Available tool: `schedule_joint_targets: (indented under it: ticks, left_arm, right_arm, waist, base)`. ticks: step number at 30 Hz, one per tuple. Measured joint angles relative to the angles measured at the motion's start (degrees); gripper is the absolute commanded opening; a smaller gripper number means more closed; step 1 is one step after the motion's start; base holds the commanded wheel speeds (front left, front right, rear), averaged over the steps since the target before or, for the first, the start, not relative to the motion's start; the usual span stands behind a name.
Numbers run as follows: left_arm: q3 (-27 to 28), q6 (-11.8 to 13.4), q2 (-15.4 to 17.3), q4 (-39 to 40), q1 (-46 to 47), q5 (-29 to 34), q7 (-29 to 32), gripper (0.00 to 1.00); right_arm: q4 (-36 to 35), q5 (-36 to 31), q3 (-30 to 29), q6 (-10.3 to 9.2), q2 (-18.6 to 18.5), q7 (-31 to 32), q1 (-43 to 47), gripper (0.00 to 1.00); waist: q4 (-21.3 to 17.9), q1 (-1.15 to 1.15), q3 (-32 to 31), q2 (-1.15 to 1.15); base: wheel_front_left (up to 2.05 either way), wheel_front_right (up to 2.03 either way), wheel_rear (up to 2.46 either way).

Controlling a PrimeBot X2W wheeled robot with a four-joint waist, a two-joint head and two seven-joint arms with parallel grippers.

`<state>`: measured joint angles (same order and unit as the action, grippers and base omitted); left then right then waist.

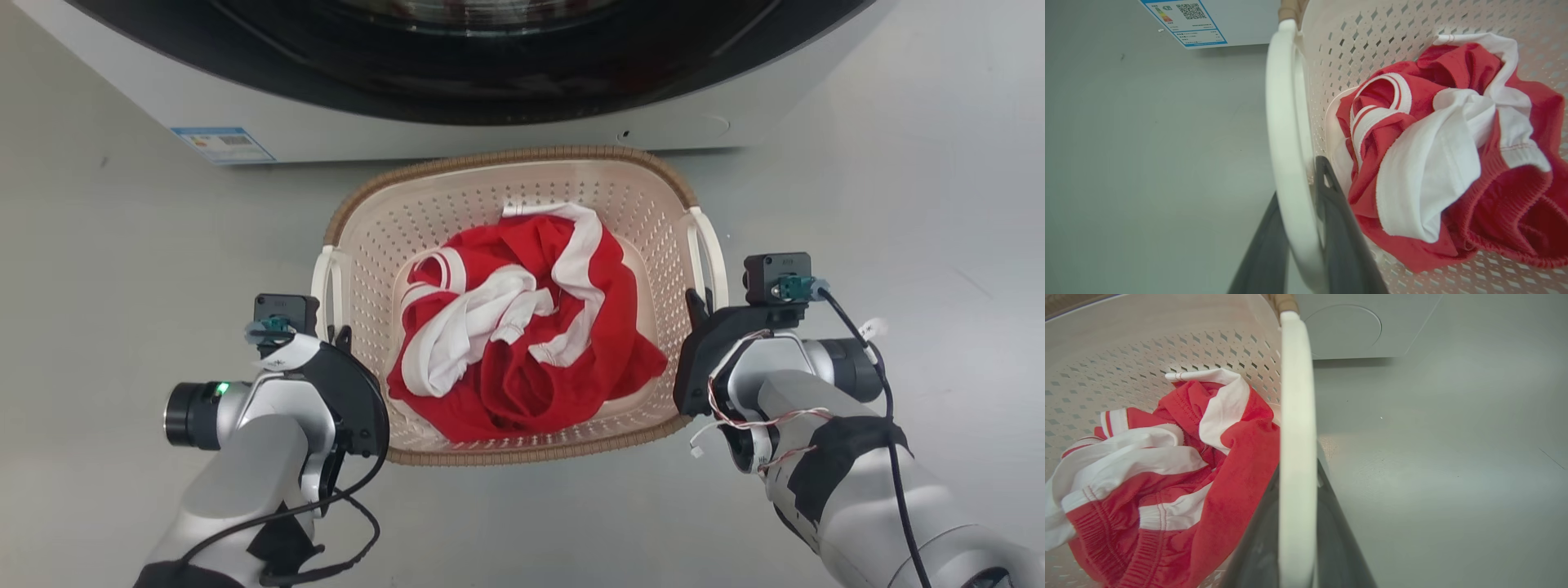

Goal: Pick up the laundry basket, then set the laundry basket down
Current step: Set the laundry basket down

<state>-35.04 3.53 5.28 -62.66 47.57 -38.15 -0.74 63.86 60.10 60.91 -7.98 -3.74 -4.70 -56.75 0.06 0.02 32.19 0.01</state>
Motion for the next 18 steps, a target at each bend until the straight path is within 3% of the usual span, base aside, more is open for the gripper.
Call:
schedule_joint_targets:
  ticks: [18]
  left_arm:
    - [0.53,-0.02,0.83,-0.31,8.83,1.15,-1.96,0.0]
  right_arm:
    - [0.76,-1.66,0.56,0.0,-0.21,-2.09,-7.72,0.0]
  waist:
    - [1.57,-0.01,14.03,0.0]
  base:
    - [0.0,0.0,0.0]
